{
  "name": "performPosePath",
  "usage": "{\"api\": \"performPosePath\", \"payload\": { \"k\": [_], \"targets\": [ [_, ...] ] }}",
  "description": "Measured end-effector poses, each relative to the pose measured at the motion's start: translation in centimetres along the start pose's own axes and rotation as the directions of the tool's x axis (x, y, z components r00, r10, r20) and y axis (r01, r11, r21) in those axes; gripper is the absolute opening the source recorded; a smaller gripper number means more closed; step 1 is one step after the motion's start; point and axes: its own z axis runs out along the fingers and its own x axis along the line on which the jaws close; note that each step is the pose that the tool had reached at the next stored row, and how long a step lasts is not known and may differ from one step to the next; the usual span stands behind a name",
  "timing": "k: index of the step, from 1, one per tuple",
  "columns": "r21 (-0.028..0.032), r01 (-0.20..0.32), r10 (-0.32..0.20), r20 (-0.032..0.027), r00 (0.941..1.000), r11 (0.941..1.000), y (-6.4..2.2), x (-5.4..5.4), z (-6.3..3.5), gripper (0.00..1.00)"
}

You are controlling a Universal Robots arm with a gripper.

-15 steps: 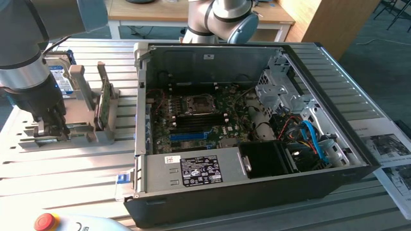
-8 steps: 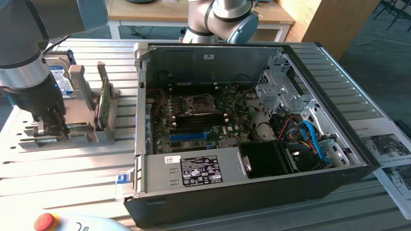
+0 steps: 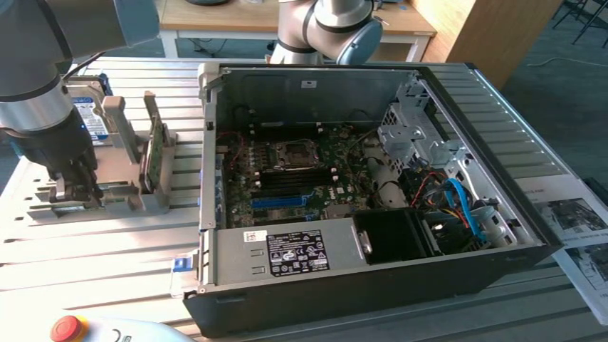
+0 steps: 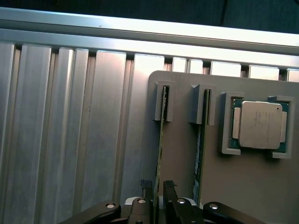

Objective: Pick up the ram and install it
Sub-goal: 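Pick up the ram and move it above insertion slot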

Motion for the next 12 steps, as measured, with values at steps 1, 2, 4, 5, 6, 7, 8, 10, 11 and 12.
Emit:
{"api": "performPosePath", "payload": {
  "k": [1, 2, 4, 5, 6, 7, 8, 10, 11, 12],
  "targets": [
    [0.0000, 0.000, 0.000, 0.0000, 1.0000, 1.0000, 0.00, 0.00, 0.00, 0.24],
    [0.0000, 0.000, 0.000, 0.0000, 1.0000, 1.0000, 0.00, 0.00, 0.00, 0.24],
    [0.0000, 0.000, 0.000, 0.0000, 1.0000, 1.0000, 0.00, 0.00, 0.00, 0.24],
    [0.0000, 0.000, 0.000, 0.0000, 1.0000, 1.0000, 0.00, 0.00, 0.00, 0.24],
    [0.0001, 0.000, 0.000, 0.0000, 1.0000, 1.0000, 0.00, 0.00, 0.00, 0.24],
    [0.0001, 0.000, 0.000, 0.0000, 1.0000, 1.0000, 0.00, 0.00, 0.00, 0.22],
    [0.0001, 0.000, 0.000, 0.0000, 1.0000, 1.0000, 0.00, 0.00, 0.00, 0.22],
    [0.0001, 0.000, 0.000, 0.0000, 1.0000, 1.0000, 0.00, 0.00, 0.00, 0.12],
    [0.0002, 0.000, 0.000, 0.0000, 1.0000, 1.0000, 0.00, 0.00, 0.00, 0.12],
    [0.0001, 0.000, 0.000, 0.0000, 1.0000, 1.0000, 0.00, 0.00, 0.00, 0.12]
  ]
}}
